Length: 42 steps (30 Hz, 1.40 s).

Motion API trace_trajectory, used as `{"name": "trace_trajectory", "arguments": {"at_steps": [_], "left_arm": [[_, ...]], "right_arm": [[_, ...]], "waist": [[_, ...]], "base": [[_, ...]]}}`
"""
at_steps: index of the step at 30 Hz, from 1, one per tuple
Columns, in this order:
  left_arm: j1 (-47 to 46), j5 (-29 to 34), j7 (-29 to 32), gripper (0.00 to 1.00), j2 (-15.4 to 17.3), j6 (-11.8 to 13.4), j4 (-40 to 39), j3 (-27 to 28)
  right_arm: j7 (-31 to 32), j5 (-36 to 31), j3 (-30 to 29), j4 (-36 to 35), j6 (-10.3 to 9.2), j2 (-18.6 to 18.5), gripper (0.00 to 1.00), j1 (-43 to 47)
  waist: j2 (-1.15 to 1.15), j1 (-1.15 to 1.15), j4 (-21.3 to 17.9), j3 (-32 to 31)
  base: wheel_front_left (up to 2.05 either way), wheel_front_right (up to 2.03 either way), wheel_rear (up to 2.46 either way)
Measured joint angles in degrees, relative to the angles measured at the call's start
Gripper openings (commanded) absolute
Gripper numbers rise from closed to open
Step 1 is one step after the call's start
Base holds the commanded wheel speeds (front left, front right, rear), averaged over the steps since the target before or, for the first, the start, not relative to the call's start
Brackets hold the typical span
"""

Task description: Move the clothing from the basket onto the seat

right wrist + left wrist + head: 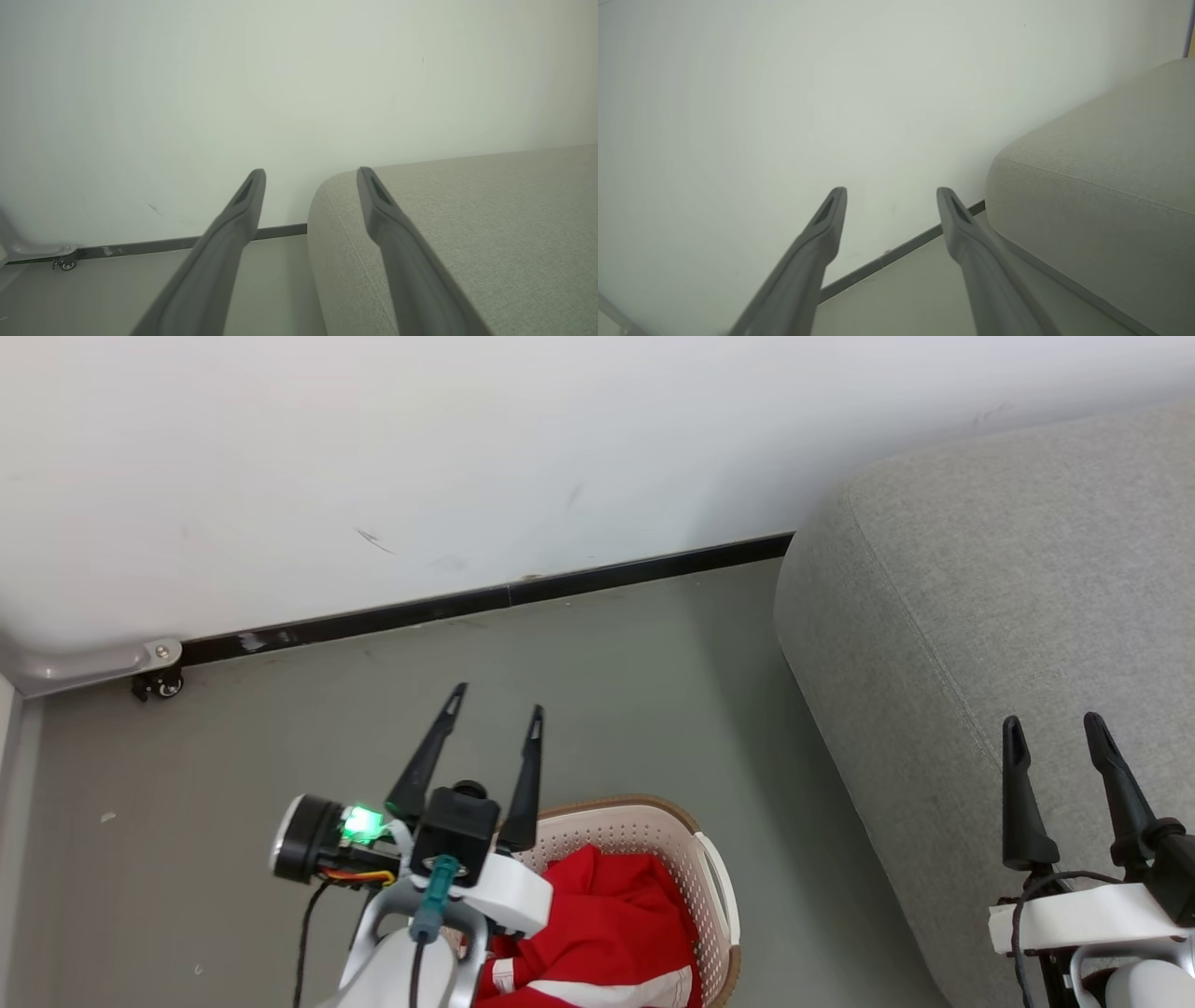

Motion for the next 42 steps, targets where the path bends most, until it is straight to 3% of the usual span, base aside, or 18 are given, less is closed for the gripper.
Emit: {"name": "trace_trajectory", "arguments": {"at_steps": [14,32,42], "left_arm": [[4.29,-3.20,0.00,1.00,3.88,3.75,-4.17,7.26],[12.52,-6.87,0.00,1.00,7.12,4.24,-4.82,11.29],[16.31,-7.46,0.01,1.00,7.20,5.60,-6.32,11.77]], "right_arm": [[0.54,-1.11,0.03,-1.75,0.00,-1.31,1.00,0.41],[4.33,-1.15,-0.80,-4.83,0.00,-1.33,1.00,3.76],[6.35,-1.00,-1.43,-6.71,0.00,-1.21,1.00,5.93]], "waist": [[0.00,0.00,1.18,-2.48],[0.00,0.00,2.52,-5.30],[0.00,0.00,3.88,-6.30]], "base": [[0.00,0.00,0.00],[0.00,0.00,0.00],[0.00,0.00,0.00]]}}
